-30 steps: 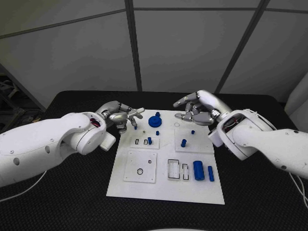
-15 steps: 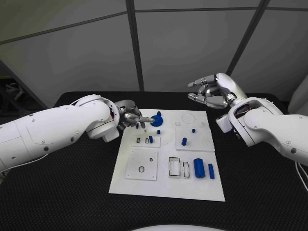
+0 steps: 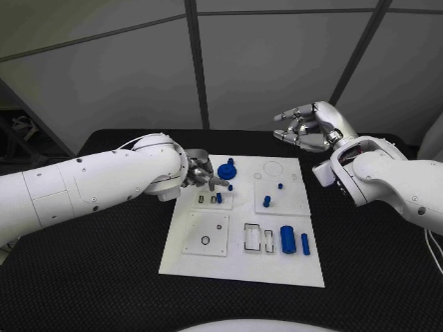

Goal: Assemble the parts on the task board

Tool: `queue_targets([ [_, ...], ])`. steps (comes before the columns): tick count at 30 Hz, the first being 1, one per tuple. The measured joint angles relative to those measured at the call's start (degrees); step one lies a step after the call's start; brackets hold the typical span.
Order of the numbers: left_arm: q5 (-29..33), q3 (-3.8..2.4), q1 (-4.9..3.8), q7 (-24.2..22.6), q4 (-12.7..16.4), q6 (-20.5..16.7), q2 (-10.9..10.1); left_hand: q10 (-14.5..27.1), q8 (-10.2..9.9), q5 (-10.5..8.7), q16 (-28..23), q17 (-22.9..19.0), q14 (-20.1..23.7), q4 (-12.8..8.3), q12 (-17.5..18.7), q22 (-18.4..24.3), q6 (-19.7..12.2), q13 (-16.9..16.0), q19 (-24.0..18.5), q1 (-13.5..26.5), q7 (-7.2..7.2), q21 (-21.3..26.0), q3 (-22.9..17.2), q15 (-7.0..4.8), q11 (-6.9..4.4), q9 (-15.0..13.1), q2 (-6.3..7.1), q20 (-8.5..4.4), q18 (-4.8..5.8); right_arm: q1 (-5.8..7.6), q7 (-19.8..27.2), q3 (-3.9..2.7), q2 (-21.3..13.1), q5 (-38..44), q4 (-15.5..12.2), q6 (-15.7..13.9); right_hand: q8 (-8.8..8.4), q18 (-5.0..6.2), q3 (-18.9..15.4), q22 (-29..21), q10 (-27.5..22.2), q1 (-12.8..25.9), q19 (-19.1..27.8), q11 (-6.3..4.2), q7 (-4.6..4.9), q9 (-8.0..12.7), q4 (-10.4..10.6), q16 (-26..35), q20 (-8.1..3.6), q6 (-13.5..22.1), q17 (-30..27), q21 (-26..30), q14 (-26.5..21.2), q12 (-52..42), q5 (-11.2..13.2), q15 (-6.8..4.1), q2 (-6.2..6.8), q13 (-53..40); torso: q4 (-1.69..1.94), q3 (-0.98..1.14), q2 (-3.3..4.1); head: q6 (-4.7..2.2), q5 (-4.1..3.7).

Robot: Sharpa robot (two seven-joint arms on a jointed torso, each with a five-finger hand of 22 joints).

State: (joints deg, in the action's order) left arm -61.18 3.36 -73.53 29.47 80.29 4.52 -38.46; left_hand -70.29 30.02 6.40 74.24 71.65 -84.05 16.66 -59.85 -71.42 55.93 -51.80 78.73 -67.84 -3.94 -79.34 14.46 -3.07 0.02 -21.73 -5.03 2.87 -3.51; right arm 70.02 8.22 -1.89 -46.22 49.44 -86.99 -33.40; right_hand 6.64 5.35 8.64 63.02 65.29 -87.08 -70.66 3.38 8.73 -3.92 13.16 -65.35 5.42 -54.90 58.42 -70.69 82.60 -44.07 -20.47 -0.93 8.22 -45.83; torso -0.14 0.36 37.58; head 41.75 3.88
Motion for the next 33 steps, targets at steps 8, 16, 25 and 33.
queue_targets([
  [8,-0.5,0.35,-0.08,0.3,-1.3,1.9,1.4,0.0,0.2,0.0,0.0,0.0,0.0,0.0,-0.5,-0.6,0.0,-0.5,0.2,0.0,0.05,-0.5,0.0,0.0,0.0,-0.2,0.05,0.21,0.0,0.0,-0.4,0.0,0.2,-0.2,0.4,0.2,0.0,0.0,0.0,-0.5,-0.2,0.0,0.2,0.21,0.08,0.0,0.0,0.0,0.21,0.1,0.0,0.3,0.0,0.4,0.0,0.0,0.0,0.3,0.0,-0.1,0.12,0.23,0.01],
  [16,-0.9,0.4,-0.09,0.4,-2.2,3.6,2.1,0.0,0.4,0.0,0.0,0.1,0.0,0.0,-0.6,-1.1,0.0,-0.8,0.6,-0.2,0.05,-0.8,-0.3,0.0,0.0,-0.5,-0.12,0.14,0.01,0.0,-0.8,0.01,0.2,-0.3,0.6,0.5,0.0,-0.01,0.0,-0.8,-0.4,0.0,0.4,-0.01,0.08,0.0,0.0,0.0,0.0,0.1,-0.1,0.6,0.0,0.4,-0.3,0.0,0.0,0.4,-0.03,-0.14,0.22,0.55,0.09],
  [25,-1.5,0.41,-0.09,0.5,-2.7,5.0,2.5,-0.2,0.9,0.0,0.0,0.2,0.0,-0.1,-1.4,-1.8,-0.2,-1.6,0.8,-0.7,0.18,-1.1,-0.7,0.0,-0.2,-1.1,-0.02,0.0,0.01,0.0,-1.3,0.01,0.3,-0.4,1.0,0.8,0.0,-0.01,0.1,-0.9,-0.4,0.2,0.4,0.0,0.08,0.0,0.2,0.0,0.0,0.1,-0.2,0.6,0.0,0.4,-0.3,0.0,0.22,0.5,-0.03,-0.17,0.24,0.93,0.15],
  [33,-1.7,0.42,-0.09,0.6,-2.8,6.2,2.8,-0.4,1.3,0.0,0.0,0.2,0.2,-0.1,-1.8,-2.2,-0.2,-2.1,1.0,-1.9,0.26,-1.2,-1.4,-0.19,-0.41,-1.6,-0.1,0.21,0.02,0.0,-1.6,0.02,0.5,-0.4,1.2,1.0,0.0,-0.02,0.1,-1.0,-0.4,0.2,0.4,0.0,0.08,0.0,0.2,0.3,0.0,0.1,-0.2,0.9,0.0,0.7,-0.3,0.0,0.22,0.5,-0.04,-0.2,0.24,1.24,0.11],
])
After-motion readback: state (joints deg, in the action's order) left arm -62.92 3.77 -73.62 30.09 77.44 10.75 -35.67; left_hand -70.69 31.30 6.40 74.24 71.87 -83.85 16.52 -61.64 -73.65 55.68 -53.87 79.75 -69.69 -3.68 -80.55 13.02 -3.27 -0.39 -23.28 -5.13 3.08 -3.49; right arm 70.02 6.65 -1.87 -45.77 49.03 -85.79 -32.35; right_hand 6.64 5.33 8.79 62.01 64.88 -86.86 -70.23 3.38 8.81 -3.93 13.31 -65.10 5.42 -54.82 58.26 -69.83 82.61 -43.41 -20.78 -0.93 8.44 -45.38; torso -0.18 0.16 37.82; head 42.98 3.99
